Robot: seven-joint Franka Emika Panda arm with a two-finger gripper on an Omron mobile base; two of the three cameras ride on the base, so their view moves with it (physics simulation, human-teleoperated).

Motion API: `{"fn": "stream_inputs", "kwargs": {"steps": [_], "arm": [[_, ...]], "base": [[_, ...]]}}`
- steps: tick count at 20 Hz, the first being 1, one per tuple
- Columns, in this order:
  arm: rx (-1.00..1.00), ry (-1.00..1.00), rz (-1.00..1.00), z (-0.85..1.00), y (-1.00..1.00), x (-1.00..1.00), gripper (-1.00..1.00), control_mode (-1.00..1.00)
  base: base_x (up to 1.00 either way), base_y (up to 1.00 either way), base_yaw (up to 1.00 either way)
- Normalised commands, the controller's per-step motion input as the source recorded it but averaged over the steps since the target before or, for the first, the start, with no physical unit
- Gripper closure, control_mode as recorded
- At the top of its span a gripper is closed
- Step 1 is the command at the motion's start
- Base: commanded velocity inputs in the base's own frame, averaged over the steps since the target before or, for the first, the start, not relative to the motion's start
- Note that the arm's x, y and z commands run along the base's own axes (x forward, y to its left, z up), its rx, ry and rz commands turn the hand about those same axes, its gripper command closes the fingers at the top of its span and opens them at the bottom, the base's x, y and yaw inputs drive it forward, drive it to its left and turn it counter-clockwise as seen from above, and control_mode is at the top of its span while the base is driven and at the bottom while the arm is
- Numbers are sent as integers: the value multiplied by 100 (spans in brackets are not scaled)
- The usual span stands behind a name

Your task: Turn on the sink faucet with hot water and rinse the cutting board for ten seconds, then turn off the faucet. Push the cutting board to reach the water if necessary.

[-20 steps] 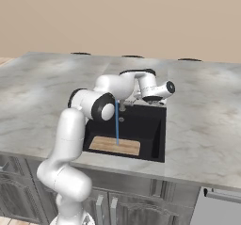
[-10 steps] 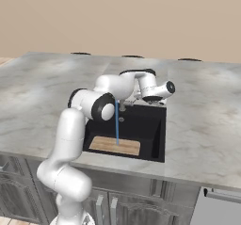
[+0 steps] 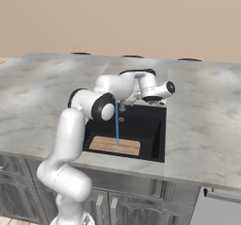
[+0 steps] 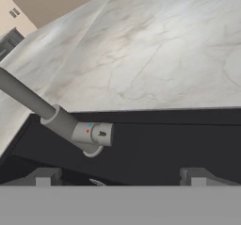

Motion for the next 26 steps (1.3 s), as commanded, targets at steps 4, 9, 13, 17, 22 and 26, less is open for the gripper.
{"fn": "stream_inputs", "kwargs": {"steps": [4, 9, 13, 17, 22, 26], "arm": [[0, 0, 0, 0, 0, 0, -100, -100], [0, 0, 0, 0, 0, 0, -100, -100], [0, 0, 0, 0, 0, 0, -100, -100], [0, 0, 0, 0, 0, 0, -100, -100], [0, 0, 0, 0, 0, 0, -100, -100], [0, 0, 0, 0, 0, 0, -100, -100]], "base": [[0, 0, 0], [0, 0, 0], [0, 0, 0], [0, 0, 0], [0, 0, 0], [0, 0, 0]]}}
